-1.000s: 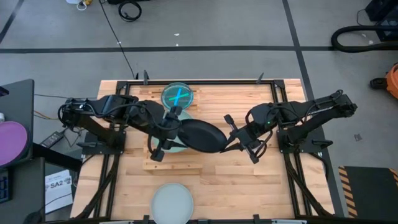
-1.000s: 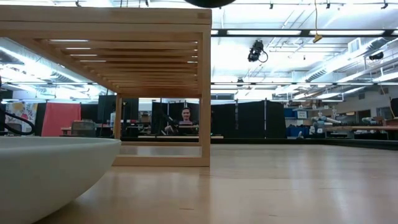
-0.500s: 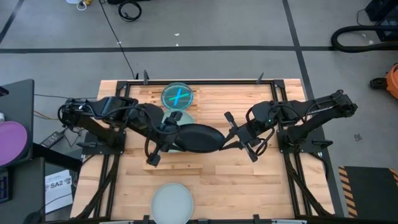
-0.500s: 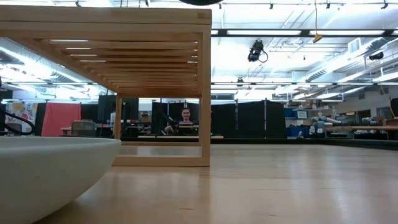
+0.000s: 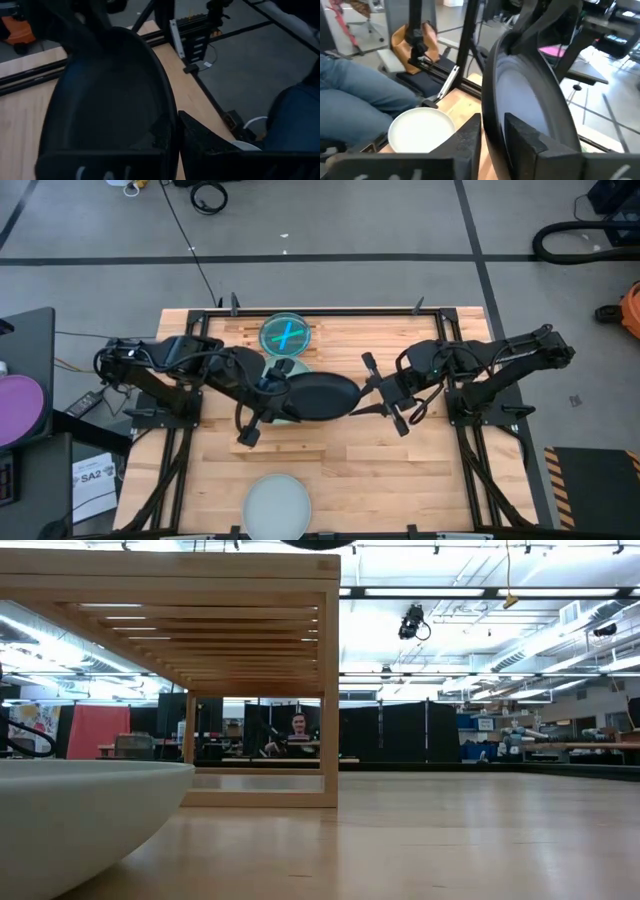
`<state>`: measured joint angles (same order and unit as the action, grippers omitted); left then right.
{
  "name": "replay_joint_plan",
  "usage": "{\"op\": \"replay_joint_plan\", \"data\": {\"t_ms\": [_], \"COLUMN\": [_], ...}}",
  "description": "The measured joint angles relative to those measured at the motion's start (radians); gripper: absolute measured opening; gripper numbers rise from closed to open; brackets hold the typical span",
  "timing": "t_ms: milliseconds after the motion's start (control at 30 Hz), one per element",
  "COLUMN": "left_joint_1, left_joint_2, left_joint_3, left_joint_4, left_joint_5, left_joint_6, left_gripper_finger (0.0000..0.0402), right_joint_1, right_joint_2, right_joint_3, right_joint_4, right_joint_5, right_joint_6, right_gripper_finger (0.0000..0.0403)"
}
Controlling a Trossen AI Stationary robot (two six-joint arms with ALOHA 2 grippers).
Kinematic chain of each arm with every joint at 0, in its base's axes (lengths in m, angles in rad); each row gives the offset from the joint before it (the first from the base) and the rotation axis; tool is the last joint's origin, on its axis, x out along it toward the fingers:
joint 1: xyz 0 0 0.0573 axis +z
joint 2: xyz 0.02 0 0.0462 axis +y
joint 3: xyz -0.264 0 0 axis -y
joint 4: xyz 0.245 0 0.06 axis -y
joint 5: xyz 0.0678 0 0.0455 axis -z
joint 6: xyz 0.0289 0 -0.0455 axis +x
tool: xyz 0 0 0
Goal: Place and stack plates onto a shelf
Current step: Stack the black plate on the light green plate
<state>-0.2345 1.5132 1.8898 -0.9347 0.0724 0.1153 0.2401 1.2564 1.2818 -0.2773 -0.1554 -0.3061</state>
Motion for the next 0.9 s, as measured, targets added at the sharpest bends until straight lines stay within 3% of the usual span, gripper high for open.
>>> {"op": "replay_joint_plan", "data": {"t_ms": [367,600,900], "left_joint_1": [0.004,0.003,-0.011], "left_joint_2": [0.000,-0.001,0.009], "left_joint_3": [-0.001,0.001,0.001], "left_joint_4": [-0.061,-0.184,-0.357], "left_joint_5": [-0.074,-0.184,-0.261], "left_joint_6": [0.001,-0.010,-0.204], "left_gripper_finger": [0.0025,0.0025,0.0025], "right_joint_1": [0.001,0.001,0.001], "right_joint_2": [-0.031,-0.126,-0.192], "right_joint_3": [0.000,-0.001,-0.001], "right_joint_4": [-0.045,-0.236,-0.329], "right_joint_5": [0.221,0.267,0.267], "right_joint_6": [0.001,0.001,0.160], "right_gripper_finger": [0.0165,0.0168,0.0168]}}
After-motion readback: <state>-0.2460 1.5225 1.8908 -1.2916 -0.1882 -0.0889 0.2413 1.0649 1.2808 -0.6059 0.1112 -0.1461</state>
